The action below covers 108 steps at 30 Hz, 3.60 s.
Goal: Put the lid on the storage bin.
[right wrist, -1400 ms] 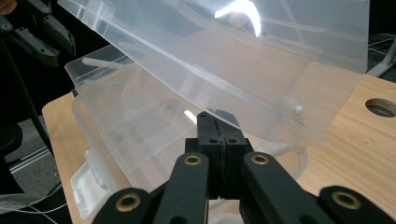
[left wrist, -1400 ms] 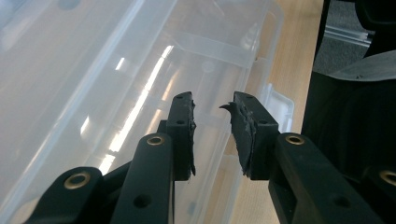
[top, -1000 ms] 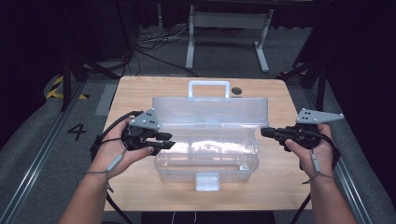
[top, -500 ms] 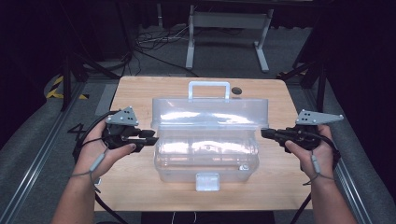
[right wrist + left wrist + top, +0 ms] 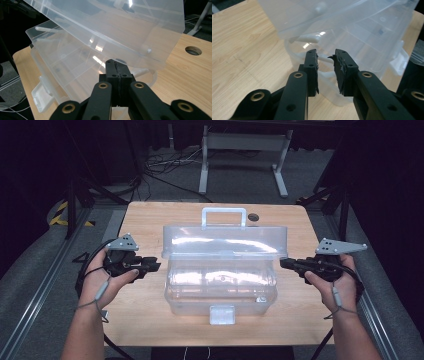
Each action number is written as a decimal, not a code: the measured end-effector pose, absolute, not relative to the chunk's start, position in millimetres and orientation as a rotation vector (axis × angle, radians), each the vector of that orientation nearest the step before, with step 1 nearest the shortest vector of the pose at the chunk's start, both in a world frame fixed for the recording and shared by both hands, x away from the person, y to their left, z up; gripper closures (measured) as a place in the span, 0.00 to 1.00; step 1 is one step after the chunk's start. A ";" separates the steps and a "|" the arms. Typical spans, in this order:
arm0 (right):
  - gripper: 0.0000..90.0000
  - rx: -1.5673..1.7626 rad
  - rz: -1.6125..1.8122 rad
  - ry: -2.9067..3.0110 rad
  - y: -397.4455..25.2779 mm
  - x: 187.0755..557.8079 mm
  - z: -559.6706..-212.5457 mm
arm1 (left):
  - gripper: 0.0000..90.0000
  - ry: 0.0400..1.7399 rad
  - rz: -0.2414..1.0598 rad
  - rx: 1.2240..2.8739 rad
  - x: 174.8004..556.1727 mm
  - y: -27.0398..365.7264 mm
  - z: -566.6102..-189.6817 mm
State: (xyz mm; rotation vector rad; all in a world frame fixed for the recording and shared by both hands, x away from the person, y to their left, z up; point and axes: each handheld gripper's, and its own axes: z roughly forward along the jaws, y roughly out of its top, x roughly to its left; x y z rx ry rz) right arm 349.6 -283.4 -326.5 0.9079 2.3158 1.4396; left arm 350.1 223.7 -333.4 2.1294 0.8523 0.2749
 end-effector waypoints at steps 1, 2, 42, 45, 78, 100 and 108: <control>1.00 0.907 1.436 2.317 -283.4 349.6 -326.5 | 0.80 0.872 0.271 2.120 351.1 224.9 -335.6; 1.00 0.908 1.434 2.319 -283.3 349.4 -326.6 | 0.80 0.881 0.279 2.115 352.3 226.5 -337.3; 1.00 0.939 1.220 2.490 -276.3 344.6 -329.2 | 0.76 1.104 0.269 2.134 370.6 249.0 -378.5; 1.00 0.938 1.195 2.508 -275.2 343.9 -329.2 | 0.76 1.108 0.266 2.138 371.2 249.6 -380.2; 1.00 0.872 0.945 2.684 -267.9 340.7 -337.5 | 0.74 1.117 0.224 2.177 377.7 245.5 -390.6; 1.00 0.848 0.860 2.757 -264.4 338.4 -347.5 | 0.74 1.102 0.207 2.196 385.9 242.3 -394.3; 1.00 0.841 0.819 2.789 -262.4 337.3 -352.0 | 0.74 1.107 0.205 2.190 388.0 242.0 -395.4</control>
